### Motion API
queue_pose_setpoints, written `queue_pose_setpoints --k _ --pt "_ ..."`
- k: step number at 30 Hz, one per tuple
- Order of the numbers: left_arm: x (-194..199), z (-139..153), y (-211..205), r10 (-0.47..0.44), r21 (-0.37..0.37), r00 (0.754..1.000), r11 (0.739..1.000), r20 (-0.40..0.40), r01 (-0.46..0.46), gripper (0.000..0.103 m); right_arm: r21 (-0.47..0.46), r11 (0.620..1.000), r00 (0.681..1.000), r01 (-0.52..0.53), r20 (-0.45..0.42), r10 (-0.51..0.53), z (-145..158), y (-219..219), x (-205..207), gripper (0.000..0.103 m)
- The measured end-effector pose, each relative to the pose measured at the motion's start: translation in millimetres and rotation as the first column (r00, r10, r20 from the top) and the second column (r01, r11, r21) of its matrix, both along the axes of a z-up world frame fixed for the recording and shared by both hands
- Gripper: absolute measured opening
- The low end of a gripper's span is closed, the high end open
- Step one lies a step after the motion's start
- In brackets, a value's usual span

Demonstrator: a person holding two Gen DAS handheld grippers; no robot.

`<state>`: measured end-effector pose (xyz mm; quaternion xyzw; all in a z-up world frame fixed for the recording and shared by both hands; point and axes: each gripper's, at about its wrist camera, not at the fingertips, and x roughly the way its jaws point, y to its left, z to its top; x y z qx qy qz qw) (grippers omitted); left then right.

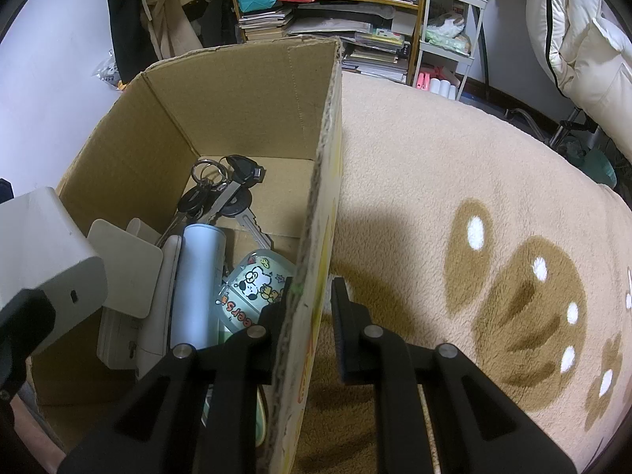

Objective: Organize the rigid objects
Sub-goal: 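Carry the white charger with the left tool into the box and release, then move the left tool to the gold AIMA key tag and grasp it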

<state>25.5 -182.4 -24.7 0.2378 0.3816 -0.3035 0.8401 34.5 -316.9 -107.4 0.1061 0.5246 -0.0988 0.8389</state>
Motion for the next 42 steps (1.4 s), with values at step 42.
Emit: queue_pose_setpoints --k 42 --pt "81 -34 112 0.255 -0.048 0.957 0.964 -0.138 -0.263 0.100 -0.009 1.000 1.000 -0.009 -0.006 0.009 0 1 0 0.015"
